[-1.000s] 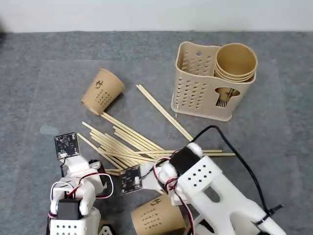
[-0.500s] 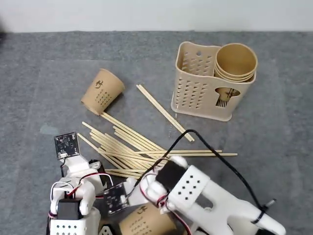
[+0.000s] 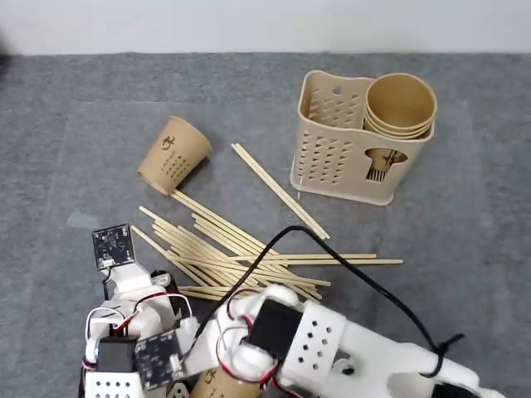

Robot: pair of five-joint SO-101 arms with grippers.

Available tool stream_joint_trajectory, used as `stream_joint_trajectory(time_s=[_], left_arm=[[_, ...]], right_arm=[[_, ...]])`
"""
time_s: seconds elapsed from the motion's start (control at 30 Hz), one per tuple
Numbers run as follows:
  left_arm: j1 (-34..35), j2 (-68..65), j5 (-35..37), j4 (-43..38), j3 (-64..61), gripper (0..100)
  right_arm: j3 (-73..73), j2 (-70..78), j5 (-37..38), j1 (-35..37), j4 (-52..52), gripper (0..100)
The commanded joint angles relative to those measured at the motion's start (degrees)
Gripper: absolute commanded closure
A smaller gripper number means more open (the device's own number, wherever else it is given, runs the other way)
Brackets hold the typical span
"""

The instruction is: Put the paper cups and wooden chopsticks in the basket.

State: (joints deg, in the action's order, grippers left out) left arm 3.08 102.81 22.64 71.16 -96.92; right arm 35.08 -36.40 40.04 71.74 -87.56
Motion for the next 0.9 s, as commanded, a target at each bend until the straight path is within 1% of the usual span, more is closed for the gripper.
stream_joint_trajectory(time_s=[0.0, 0.2, 0.3, 0.57, 0.77, 0.87], left_arm=[[0.0, -0.09, 0.35, 0.26, 0.4, 99], [0.0, -0.09, 0.35, 0.26, 0.4, 99], [0.0, -0.09, 0.35, 0.26, 0.4, 99], [0.0, -0.09, 0.35, 0.26, 0.4, 99], [0.0, -0.09, 0.35, 0.26, 0.4, 99], [0.0, -0.09, 0.35, 0.26, 0.4, 99]], right_arm=[[-3.25, -2.51, -2.73, 3.03, 0.13, 88.6], [-5.27, -1.89, -11.6, 6.99, 0.13, 75.6], [-6.33, -1.8, -13.45, 8.48, 0.66, 72.0], [-5.98, -1.71, -13.36, 11.82, 0.84, 71.8], [-2.29, -1.19, -13.27, 12.53, 6.29, 71.8], [-1.05, 1.45, -13.27, 12.44, 6.73, 71.8]])
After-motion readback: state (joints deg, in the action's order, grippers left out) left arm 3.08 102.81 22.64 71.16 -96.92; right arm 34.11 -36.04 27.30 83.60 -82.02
